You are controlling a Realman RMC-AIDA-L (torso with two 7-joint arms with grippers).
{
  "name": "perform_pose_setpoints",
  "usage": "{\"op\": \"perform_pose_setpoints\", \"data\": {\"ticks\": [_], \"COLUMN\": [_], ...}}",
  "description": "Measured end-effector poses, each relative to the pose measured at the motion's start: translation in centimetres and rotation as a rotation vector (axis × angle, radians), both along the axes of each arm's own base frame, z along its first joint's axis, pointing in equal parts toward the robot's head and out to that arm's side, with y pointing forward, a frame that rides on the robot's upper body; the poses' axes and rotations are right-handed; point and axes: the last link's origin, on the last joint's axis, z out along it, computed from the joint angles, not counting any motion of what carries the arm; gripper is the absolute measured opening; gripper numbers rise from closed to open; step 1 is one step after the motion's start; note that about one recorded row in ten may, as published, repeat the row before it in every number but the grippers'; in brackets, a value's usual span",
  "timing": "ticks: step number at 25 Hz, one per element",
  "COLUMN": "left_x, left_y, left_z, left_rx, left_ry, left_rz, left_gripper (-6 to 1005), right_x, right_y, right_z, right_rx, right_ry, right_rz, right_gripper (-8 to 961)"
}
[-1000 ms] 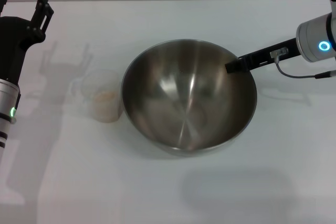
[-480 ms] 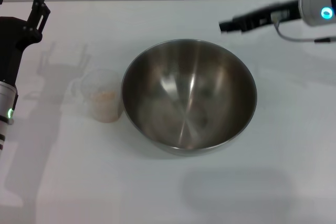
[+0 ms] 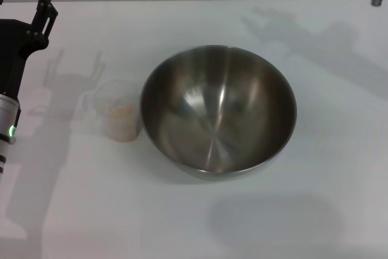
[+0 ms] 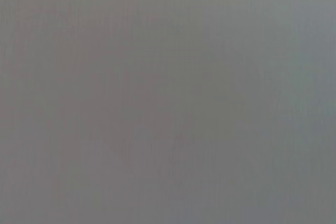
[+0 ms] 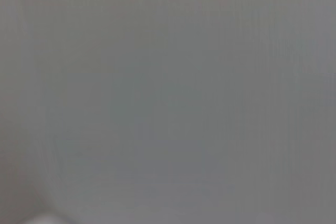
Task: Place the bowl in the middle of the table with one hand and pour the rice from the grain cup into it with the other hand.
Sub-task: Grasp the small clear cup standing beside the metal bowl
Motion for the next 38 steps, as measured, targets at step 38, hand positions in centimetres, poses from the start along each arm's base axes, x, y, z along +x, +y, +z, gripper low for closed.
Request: {"op": "perform_pose_setpoints", "data": {"ticks": [38], "left_x": [-2.4], "left_y": [-6.0], "left_z": [-1.1], "left_rx": [-0.036], "left_ry": [0.026], "left_rz": [0.005], "left_gripper": [811], "right_x": [18.1], "right_y": [-10.0], "right_z": [1.8], "right_rx": [1.019], "right_ry": [0.024], "right_rz": [-0.175], "right_gripper": [389]}}
